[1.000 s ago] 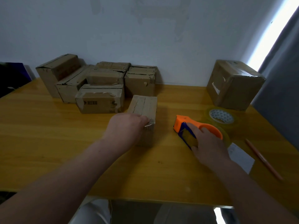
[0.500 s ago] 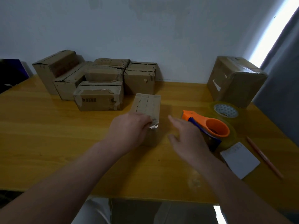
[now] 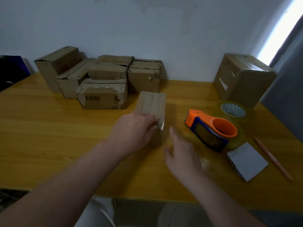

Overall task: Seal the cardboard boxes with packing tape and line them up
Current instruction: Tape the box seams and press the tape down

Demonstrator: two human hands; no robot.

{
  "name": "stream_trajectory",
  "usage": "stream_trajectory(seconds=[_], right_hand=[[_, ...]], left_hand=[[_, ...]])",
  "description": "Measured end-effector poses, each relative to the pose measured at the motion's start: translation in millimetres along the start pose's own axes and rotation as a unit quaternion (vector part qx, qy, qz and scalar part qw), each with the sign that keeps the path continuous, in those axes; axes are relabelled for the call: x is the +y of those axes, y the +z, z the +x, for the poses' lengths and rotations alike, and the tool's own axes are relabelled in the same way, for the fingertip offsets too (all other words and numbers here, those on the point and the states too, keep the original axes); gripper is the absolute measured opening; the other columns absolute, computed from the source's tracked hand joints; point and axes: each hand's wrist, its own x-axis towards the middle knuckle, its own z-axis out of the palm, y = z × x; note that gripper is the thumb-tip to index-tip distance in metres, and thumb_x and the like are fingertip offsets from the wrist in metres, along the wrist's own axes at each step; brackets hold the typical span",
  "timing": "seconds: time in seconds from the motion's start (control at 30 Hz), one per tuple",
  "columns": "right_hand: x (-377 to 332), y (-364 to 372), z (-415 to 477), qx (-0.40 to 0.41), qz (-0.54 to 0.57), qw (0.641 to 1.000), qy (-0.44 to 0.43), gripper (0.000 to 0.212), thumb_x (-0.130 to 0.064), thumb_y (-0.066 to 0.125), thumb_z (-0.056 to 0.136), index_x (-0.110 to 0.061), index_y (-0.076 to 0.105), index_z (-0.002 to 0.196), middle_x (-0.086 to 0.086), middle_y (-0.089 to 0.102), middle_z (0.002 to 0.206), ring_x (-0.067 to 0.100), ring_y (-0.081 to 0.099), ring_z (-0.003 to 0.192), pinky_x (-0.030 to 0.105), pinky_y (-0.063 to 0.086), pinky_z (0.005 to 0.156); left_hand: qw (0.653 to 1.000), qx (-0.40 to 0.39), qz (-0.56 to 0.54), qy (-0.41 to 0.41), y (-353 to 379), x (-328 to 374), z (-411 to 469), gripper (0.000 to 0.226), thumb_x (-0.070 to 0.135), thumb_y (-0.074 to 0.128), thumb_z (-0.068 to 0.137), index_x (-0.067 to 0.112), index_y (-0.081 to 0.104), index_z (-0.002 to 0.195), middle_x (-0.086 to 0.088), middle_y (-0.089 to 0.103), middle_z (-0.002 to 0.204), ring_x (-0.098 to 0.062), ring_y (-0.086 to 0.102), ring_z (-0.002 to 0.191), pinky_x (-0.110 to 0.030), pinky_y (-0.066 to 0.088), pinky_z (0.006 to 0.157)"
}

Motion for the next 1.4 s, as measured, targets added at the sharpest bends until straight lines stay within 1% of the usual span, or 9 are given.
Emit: stream_trajectory(seconds=[0.13,0.3,0.43,0.57,0.73,0.9,1.03,1.2,1.4], right_hand=[[-12.4,24.0,-6.8,0.0,0.015,0.999,-0.046,0.089,-0.025,0.049,0.098,-0.021,-0.026,0.145,-0.006,-0.013,0.16,0.01,0.01,0.147,0.021,0.02,0.115],[-16.0,51.7,-3.1,0.044,-0.029,0.997,-0.051,0.093,-0.025,0.045,0.098,-0.011,-0.042,0.129,0.003,-0.047,0.14,0.013,-0.031,0.137,0.022,-0.01,0.112],[-21.5,62.5,1.0,0.059,-0.088,0.994,-0.027,0.098,-0.028,0.047,0.097,-0.007,-0.041,0.135,0.015,-0.047,0.14,0.026,-0.029,0.139,0.037,0.001,0.117],[-19.9,79.1,4.0,0.154,-0.111,0.982,-0.014,0.116,-0.035,0.076,0.072,-0.005,-0.004,0.151,0.027,0.002,0.155,0.039,0.015,0.142,0.047,0.03,0.107],[-13.2,71.2,-3.4,0.075,-0.114,0.989,-0.051,0.103,-0.036,0.05,0.094,-0.016,-0.041,0.138,0.016,-0.045,0.145,0.03,-0.03,0.14,0.043,-0.002,0.117],[-16.4,63.8,-0.9,0.067,-0.122,0.99,-0.023,0.097,-0.044,0.041,0.096,-0.004,-0.036,0.14,0.015,-0.055,0.136,0.029,-0.04,0.135,0.042,-0.008,0.118],[-22.5,84.5,10.3,0.131,-0.143,0.981,-0.022,0.099,-0.044,0.052,0.091,0.0,-0.018,0.148,0.023,-0.042,0.145,0.036,-0.031,0.139,0.047,-0.005,0.116],[-14.7,93.2,14.8,0.211,-0.207,0.955,-0.019,0.11,-0.042,0.074,0.072,0.003,0.012,0.15,0.029,0.003,0.156,0.04,0.006,0.144,0.052,0.02,0.112],[-2.0,70.5,7.6,0.263,-0.229,0.93,-0.117,0.084,-0.03,0.073,0.078,-0.006,0.03,0.146,0.023,0.022,0.154,0.034,0.019,0.144,0.048,0.028,0.11]], left_hand=[[0.999,-0.009,0.036,0.0,-0.5,4.1,1.2,0.036,0.038,0.037,0.098,0.024,0.058,0.124,0.004,0.061,0.124,-0.018,0.061,0.107,-0.038,0.054,0.083],[0.998,-0.025,0.063,0.02,-5.8,7.5,2.8,0.04,0.038,0.027,0.101,0.023,0.056,0.124,0.003,0.061,0.124,-0.014,0.061,0.108,-0.035,0.054,0.086],[0.995,-0.03,0.083,0.04,-7.7,6.7,4.2,0.039,0.037,0.025,0.101,0.021,0.057,0.117,0.003,0.063,0.116,-0.015,0.062,0.1,-0.035,0.054,0.079],[0.995,-0.033,0.077,0.046,-8.4,6.8,5.2,0.037,0.036,0.026,0.101,0.022,0.056,0.117,0.004,0.062,0.114,-0.015,0.061,0.098,-0.03,0.052,0.075],[0.997,-0.034,0.034,0.063,-11.9,1.4,1.1,0.037,0.035,0.032,0.092,0.02,0.06,0.111,0.003,0.066,0.1,-0.013,0.061,0.085,-0.03,0.052,0.072],[0.998,-0.025,0.018,0.056,-8.5,-0.4,-0.2,0.043,0.036,0.035,0.085,0.02,0.059,0.117,0.002,0.066,0.11,-0.014,0.062,0.097,-0.032,0.054,0.079],[0.998,-0.017,0.01,0.059,-8.0,-5.3,-1.6,0.065,0.044,0.019,0.071,0.017,0.062,0.111,0.0,0.069,0.106,-0.018,0.064,0.096,-0.038,0.055,0.076],[0.998,-0.02,-0.027,0.049,-8.4,-10.0,-6.0,0.059,0.034,0.044,0.074,0.02,0.059,0.129,0.0,0.062,0.128,-0.015,0.059,0.116,-0.032,0.05,0.091],[0.997,0.0,-0.066,0.037,-1.8,-14.3,-7.5,0.062,0.034,0.046,0.078,0.025,0.048,0.139,0.003,0.059,0.133,-0.013,0.056,0.118,-0.021,0.04,0.088]])
